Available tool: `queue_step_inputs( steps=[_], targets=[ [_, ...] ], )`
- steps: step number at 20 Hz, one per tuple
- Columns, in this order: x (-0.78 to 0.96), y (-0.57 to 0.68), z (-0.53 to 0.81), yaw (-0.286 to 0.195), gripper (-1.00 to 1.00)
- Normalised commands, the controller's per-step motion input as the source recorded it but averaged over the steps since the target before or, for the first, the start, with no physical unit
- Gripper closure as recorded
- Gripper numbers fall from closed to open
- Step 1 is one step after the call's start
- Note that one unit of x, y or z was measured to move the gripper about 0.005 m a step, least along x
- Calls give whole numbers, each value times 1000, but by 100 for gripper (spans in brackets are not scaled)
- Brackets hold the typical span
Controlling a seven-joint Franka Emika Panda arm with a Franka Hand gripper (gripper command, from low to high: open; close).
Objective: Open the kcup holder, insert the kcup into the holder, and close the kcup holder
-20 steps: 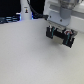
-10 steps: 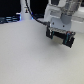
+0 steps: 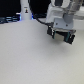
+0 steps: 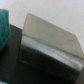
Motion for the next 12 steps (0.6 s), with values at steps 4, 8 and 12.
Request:
queue_step_inputs(
  steps=[4,8,12],
  targets=[
    [-500,407,0,149,-100],
    [-439,469,-15,132,-100],
    [-410,459,-20,136,-100]
  ],
)
